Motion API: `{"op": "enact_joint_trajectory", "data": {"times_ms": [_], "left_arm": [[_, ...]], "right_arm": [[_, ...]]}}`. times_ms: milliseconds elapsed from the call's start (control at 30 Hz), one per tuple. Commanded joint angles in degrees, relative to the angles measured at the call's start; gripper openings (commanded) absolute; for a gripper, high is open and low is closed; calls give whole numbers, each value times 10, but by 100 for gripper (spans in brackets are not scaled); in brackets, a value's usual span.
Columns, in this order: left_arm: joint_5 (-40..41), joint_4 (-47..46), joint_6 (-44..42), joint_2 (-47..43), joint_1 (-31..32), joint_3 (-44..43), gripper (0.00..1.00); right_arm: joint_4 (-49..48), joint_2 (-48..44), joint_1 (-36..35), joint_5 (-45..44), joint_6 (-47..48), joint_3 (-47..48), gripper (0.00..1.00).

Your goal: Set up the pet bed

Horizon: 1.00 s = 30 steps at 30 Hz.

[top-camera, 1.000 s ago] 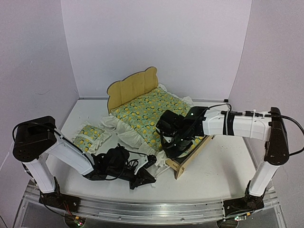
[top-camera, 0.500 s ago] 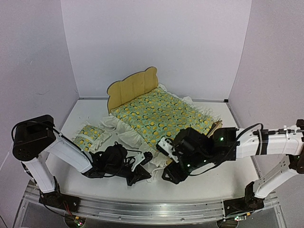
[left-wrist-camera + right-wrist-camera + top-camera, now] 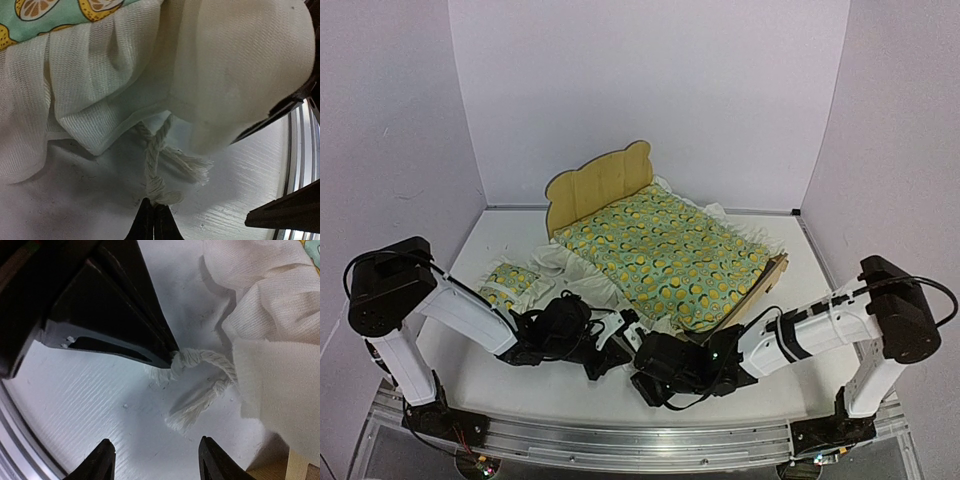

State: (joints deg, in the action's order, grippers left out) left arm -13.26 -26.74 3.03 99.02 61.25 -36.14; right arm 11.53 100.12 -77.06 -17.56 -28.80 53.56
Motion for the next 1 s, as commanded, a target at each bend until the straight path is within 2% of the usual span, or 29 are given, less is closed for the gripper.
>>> {"op": "enact_joint_trajectory", "data": {"times_ms": [0, 133, 300, 400, 467, 567, 600, 833, 967], "left_arm": [[0, -7, -16, -3, 3, -23, 0], [-1, -5, -14, 2, 2, -24, 0], [-3, -2, -15, -1, 2, -25, 0], [-7, -2, -13, -4, 2, -21, 0], [-7, -2, -13, -2, 2, -20, 0], [-13, -2, -14, -4, 2, -16, 0], [-16, -2, -13, -5, 2, -16, 0], [-42, -2, -4, -8, 19, -16, 0], [-35, -6, -14, 1, 61, -20, 0]], "right_arm": [[-46, 20, 5, -100, -57, -9, 59], [-51, 42, 5, -131, -71, -12, 55], [-57, 67, 5, -149, -62, -3, 56], [-75, 80, 5, -145, -58, -5, 48], [-93, 81, 5, -136, -56, -15, 36], [-107, 52, 5, -129, -45, -38, 7], [-107, 34, 5, -122, -41, -45, 0], [14, -139, 5, 21, -49, -91, 0], [70, -219, 5, 26, -61, -118, 0]]}}
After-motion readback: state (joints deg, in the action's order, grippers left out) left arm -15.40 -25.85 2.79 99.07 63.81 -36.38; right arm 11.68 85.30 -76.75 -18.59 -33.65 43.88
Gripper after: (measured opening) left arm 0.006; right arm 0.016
